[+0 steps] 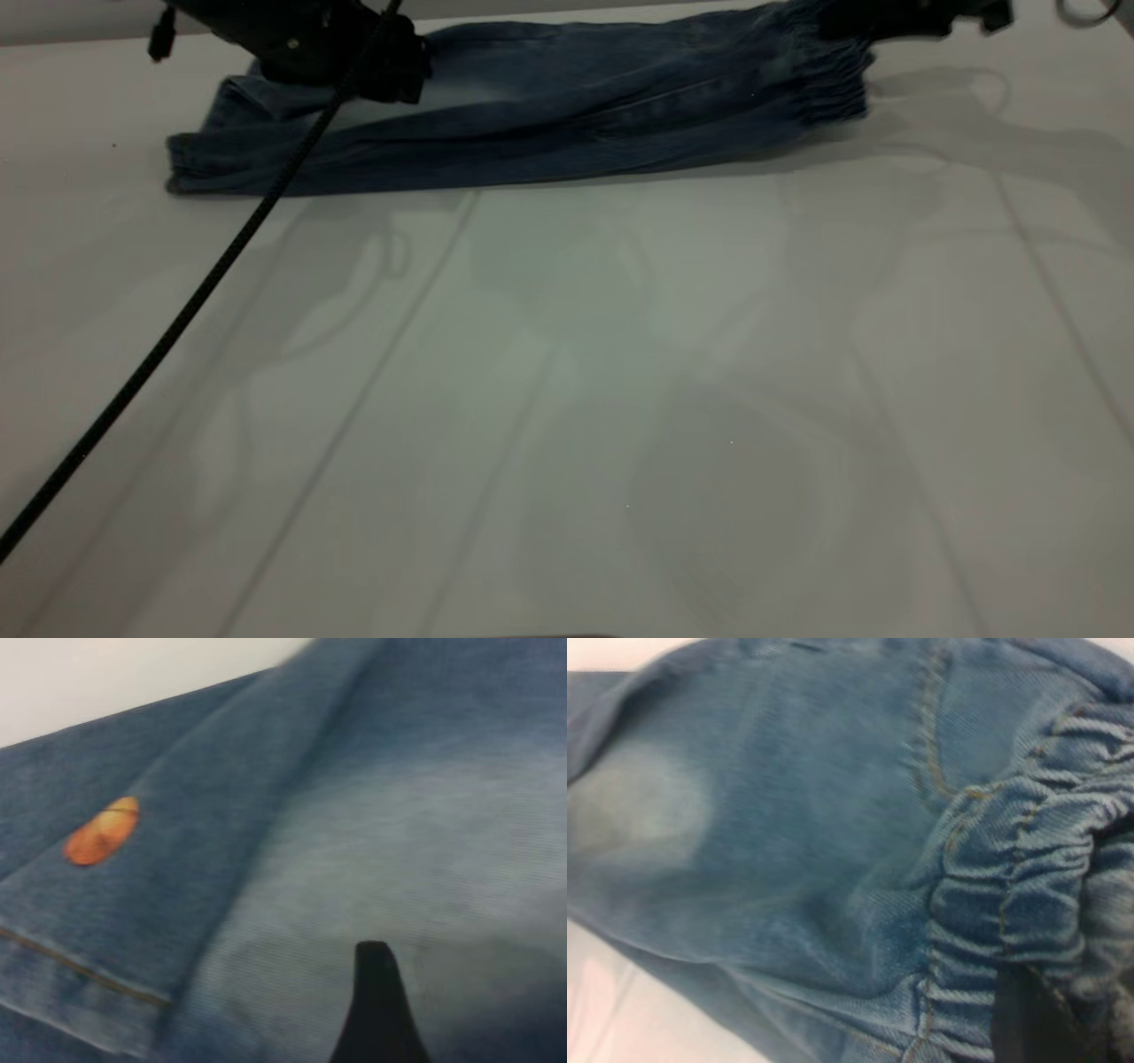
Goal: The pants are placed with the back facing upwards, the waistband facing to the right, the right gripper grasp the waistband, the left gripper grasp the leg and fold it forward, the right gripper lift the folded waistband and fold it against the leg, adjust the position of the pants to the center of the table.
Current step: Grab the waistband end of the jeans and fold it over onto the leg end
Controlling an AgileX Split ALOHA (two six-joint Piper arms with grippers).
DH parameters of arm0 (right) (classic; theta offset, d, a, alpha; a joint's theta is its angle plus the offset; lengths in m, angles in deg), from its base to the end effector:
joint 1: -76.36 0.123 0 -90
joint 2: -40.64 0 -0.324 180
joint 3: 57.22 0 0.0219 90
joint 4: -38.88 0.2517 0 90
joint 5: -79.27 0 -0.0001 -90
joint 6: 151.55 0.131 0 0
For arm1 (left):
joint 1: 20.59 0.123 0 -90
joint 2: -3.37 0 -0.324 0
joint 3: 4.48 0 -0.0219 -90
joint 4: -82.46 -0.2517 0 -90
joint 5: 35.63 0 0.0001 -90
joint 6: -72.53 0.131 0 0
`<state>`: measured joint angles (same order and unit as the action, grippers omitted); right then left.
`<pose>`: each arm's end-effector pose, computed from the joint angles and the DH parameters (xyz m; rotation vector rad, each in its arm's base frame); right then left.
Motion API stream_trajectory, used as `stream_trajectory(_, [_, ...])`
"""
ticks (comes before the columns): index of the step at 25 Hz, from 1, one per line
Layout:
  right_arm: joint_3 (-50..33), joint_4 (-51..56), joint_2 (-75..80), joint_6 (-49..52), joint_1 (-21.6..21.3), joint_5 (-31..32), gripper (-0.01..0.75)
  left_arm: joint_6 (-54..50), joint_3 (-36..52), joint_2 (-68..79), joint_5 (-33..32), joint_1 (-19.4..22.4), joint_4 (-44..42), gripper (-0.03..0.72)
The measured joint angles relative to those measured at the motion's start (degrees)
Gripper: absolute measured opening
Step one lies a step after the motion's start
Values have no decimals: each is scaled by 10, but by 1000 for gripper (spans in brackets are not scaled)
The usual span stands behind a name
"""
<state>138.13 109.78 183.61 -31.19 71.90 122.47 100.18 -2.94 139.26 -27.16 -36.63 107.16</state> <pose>0.5340 0.0434 0.1003 -0.0822 2.4096 0.8821 0.5015 -0.1358 0.0943 0.3457 2.2365 -0.0496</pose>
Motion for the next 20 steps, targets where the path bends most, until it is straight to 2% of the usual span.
stream_trajectory(3, [0, -37, -29, 24, -1, 21, 50, -6, -21, 27, -3, -1, 0, 464])
stream_trajectory(8, [-1, -50, -57, 30, -1, 53, 50, -8, -51, 66, -47, -16, 0, 464])
stream_trajectory(20, [-1, -40, -98, 30, -1, 88, 50, 4, -137, 79, -168, -98, -5, 464])
